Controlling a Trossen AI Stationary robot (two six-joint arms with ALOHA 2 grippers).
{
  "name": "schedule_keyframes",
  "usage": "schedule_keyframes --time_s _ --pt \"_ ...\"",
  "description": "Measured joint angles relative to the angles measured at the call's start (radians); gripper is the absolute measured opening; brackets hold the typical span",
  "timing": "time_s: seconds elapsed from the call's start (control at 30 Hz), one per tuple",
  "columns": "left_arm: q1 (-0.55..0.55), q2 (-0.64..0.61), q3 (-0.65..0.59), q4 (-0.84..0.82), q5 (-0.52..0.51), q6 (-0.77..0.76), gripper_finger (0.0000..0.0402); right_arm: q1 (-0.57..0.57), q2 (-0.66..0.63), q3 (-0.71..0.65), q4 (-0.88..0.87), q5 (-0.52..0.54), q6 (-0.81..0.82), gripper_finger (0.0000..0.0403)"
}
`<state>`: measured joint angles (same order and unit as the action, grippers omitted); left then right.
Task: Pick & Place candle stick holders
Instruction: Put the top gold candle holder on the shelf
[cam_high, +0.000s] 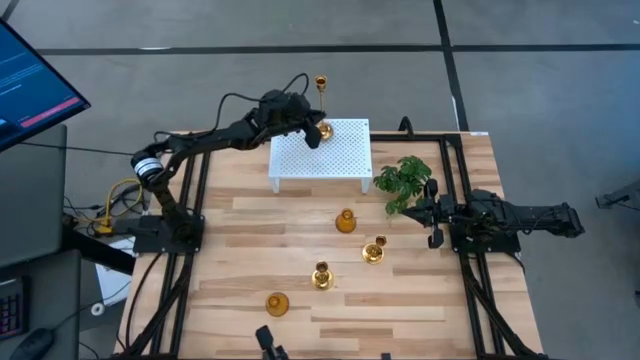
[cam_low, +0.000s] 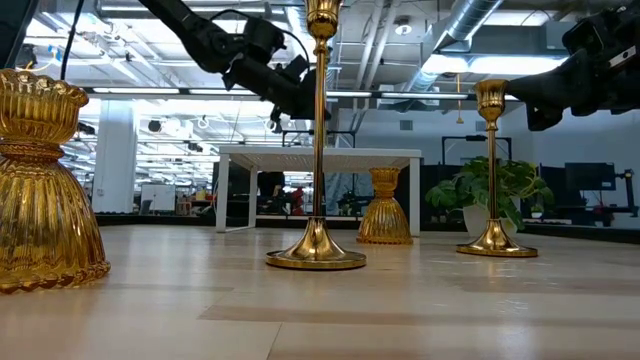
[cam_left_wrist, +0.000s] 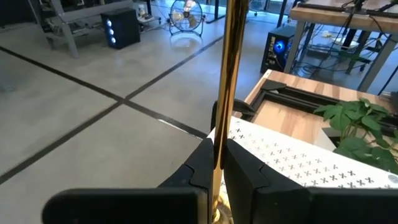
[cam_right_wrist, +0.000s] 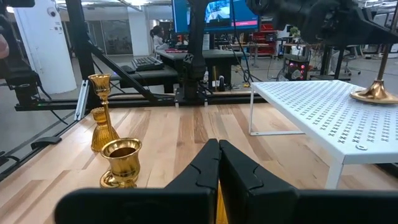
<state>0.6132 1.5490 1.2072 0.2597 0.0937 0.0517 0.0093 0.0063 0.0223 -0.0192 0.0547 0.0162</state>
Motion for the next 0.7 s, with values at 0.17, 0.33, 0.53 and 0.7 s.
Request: schedule_keyframes --time_s 0.17,0.33,0.53,0.7 --pt "-0.001 0.0 0.0 0.002 0.004 -0.011 0.0022 0.0 0.0 0.0 0.0 0.0 0.0 0.0" --pt "0.0 0.0 0.0 -0.021 0.004 -0.011 0.0022 0.0 0.0 0.0 0.0 0.0 0.0 0.0" --pt "0.002 -0.002 0.001 -0.036 0.006 -0.011 0.0022 0.0 0.0 0.0 0.0 0.0 0.0 0.0" --pt "0.002 -0.002 0.001 -0.035 0.006 -0.011 0.0032 0.0 0.0 0.0 0.0 0.0 0.0 0.0"
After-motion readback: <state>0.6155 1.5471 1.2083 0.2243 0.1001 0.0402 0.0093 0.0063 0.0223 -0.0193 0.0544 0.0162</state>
